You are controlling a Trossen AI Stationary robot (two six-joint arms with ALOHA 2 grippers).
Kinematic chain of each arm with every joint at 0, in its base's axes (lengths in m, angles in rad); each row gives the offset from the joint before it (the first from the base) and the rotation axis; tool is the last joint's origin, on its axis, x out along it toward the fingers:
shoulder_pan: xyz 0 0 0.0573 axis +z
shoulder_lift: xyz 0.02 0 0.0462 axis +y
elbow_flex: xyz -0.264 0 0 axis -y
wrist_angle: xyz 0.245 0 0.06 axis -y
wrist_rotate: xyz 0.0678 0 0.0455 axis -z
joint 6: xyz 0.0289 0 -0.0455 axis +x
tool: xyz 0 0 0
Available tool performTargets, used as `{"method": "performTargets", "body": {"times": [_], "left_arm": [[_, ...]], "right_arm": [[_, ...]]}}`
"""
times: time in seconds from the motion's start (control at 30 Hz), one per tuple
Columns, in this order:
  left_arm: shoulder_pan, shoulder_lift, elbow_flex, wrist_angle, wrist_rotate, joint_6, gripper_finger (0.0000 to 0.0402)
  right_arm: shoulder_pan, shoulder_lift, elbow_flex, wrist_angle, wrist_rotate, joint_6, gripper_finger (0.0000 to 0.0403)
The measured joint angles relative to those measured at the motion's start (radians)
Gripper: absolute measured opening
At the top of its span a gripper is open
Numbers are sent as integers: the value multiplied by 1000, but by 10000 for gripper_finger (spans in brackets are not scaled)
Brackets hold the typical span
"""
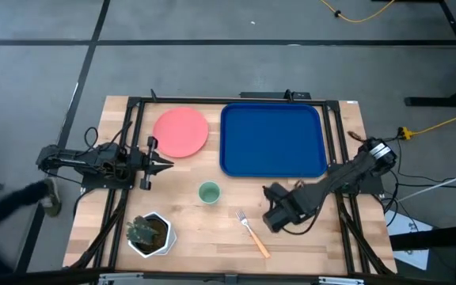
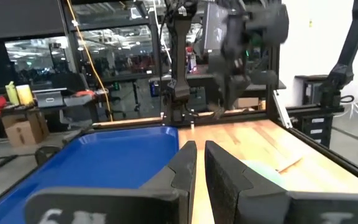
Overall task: Pick and place plate/cup/fork/spoon on tray
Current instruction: Put the black spoon on the right side of the dark blue tray
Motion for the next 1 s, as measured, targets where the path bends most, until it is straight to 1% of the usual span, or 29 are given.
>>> {"method": "performTargets", "body": {"times": [0.1,0.13,0.17,0.23,0.33,0.4,0.5,0.63,0.73,0.83,1.0], "left_arm": [[0,0,0,3,0,0,27],[0,0,0,3,0,-1,27],[0,0,0,3,0,-1,27],[0,0,0,8,0,-6,27],[0,0,0,13,0,-52,27],[0,0,0,21,0,-72,27],[0,0,0,19,0,-78,27],[0,0,0,19,0,-78,27],[0,0,0,23,0,-87,27],[0,0,0,23,-1,-100,27],[0,0,0,27,-1,-105,27]], "right_arm": [[-31,0,145,-194,111,-21,2],[-47,-2,185,-229,148,-36,2],[-69,-13,215,-210,187,-81,2],[-121,-50,243,-159,247,-181,2],[-222,-100,268,-139,288,-291,2],[-297,-128,262,-170,305,-325,2],[-427,-185,229,-206,317,-331,2],[-584,-264,126,-204,358,-264,2],[-684,-326,-11,-171,359,-185,2],[-759,-381,-201,-34,283,-190,2],[-842,-429,-509,326,187,-278,2]]}}
